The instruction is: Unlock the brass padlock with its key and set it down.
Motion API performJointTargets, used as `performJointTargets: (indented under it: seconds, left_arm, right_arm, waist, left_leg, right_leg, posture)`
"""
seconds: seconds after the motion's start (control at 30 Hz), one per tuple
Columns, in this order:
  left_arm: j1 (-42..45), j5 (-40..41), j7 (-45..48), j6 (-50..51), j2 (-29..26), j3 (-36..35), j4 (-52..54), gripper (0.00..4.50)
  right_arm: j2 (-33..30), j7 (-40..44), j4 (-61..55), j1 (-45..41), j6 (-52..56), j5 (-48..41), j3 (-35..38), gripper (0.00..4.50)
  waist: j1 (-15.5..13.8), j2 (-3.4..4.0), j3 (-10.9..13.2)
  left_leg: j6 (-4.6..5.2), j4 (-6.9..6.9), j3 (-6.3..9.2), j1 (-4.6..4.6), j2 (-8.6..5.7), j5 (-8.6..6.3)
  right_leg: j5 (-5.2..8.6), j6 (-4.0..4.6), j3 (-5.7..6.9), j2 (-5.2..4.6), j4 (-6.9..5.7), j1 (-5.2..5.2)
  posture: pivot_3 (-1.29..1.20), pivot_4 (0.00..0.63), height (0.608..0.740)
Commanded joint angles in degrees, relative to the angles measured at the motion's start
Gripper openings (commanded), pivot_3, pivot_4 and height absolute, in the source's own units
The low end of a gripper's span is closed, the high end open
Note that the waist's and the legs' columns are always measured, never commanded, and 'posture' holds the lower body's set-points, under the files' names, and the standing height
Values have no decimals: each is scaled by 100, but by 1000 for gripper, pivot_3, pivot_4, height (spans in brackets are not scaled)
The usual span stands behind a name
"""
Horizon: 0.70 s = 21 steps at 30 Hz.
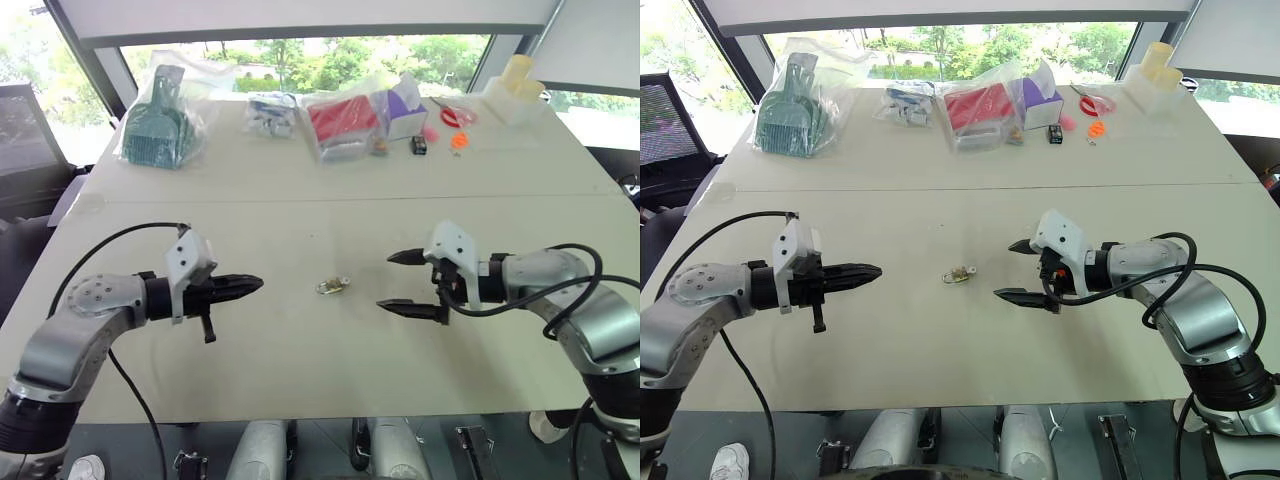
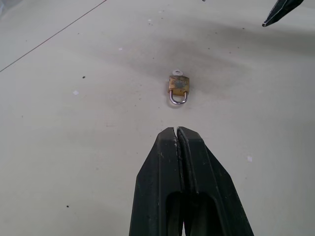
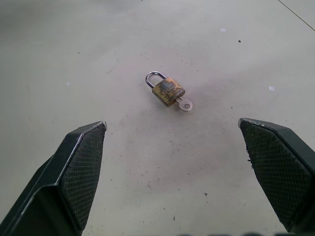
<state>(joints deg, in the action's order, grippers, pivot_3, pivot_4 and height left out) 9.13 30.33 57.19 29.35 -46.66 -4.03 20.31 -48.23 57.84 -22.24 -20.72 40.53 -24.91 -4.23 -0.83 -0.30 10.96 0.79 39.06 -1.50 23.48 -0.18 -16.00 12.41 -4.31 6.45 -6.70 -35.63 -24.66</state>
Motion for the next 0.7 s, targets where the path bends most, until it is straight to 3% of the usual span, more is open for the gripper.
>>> performJointTargets:
  seconds: [0.03,0.37,0.47,0.7]
  left_arm:
    - [-54,-98,20,-159,-27,-28,89,0]
    - [31,-369,-136,-304,158,256,136,0]
    - [120,-660,-312,-453,339,487,44,867]
    - [548,-1487,-704,-814,1117,1464,-374,3965]
  right_arm:
    - [-13,8,-88,-104,-117,16,3,4459]
    - [44,-50,-83,-145,-113,5,-7,4459]
    - [68,-65,-85,-150,-123,21,-34,4500]
    - [84,-194,-191,-71,-85,-4,-8,4500]
  waist:
    - [1,0,0]
    - [-2,0,0]
    - [-7,0,0]
    - [-23,-2,0]
  left_leg:
    - [0,0,0,0,0,0]
    - [0,0,0,0,0,0]
    - [0,0,-1,0,0,0]
    - [1,4,-1,-1,-3,0]
  right_leg:
    - [0,0,0,0,0,0]
    - [-1,-1,0,0,0,1]
    - [-1,-1,0,0,0,1]
    - [-11,-16,0,0,1,7]
  posture:
    - [0,150,740]
    - [0,150,740]
    - [0,150,740]
    - [0,150,740]
